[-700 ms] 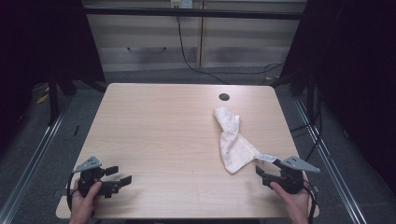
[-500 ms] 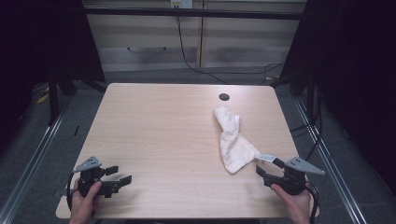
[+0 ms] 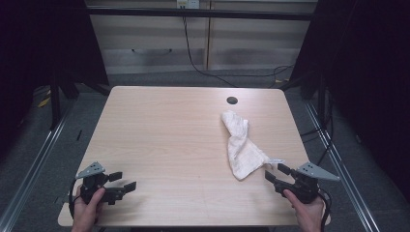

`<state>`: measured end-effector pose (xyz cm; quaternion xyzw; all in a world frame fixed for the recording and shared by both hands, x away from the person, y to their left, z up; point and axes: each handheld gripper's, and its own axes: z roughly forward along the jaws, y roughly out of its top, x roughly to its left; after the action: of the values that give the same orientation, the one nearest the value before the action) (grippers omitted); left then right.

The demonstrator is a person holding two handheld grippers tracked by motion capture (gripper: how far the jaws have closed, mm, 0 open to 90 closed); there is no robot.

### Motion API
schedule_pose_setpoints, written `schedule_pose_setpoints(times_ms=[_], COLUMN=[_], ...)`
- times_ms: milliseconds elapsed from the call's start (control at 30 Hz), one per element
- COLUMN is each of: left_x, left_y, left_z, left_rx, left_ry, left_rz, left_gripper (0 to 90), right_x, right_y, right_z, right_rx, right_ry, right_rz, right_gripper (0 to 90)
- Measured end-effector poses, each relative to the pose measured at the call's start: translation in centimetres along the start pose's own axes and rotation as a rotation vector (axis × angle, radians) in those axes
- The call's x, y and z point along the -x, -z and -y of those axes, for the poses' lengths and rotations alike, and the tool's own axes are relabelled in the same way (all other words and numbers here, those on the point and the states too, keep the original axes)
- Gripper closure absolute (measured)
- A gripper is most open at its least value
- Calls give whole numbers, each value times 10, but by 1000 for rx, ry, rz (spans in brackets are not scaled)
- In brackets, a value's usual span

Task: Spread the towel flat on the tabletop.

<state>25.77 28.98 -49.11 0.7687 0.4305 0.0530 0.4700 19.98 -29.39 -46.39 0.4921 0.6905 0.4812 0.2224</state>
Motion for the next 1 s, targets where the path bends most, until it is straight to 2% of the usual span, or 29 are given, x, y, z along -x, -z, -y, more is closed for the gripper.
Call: schedule_pose_setpoints(times_ms=[67, 133, 200, 233, 300, 367, 433, 567, 733, 1000], left_x=[0, -1, -1, -1, -1, 0, 1, 1, 1, 0], left_y=[0, 0, -1, -2, -3, -3, -3, -3, -1, 0], left_z=[0, 0, 0, 0, -1, -1, -2, -1, -1, -1], left_rx=[1, 0, -3, -4, -10, -7, -7, -6, -1, 0], left_ry=[1, 6, 4, 10, 2, -1, -3, 0, -4, -4], left_rz=[-5, -8, -8, -6, -7, -5, -7, -6, -3, 0], left_gripper=[178, 178, 178, 178, 178, 178, 178, 178, 178, 178], right_x=[-3, -4, -4, -2, 1, 3, 5, 9, 13, 24], right_y=[2, 4, 6, 5, 0, -9, -19, -40, -66, -107], right_z=[-3, -8, -13, -15, -20, -24, -28, -39, -54, -72], right_rx=[1, 29, 77, 84, 14, -12, -55, -95, -137, -218], right_ry=[12, 13, 18, 11, 17, 35, 34, 39, 78, 101], right_rz=[-2, -19, -17, -33, -40, -49, -67, -107, -126, -158], right_gripper=[403, 423, 423, 425, 421, 420, 382, 365, 426, 427])
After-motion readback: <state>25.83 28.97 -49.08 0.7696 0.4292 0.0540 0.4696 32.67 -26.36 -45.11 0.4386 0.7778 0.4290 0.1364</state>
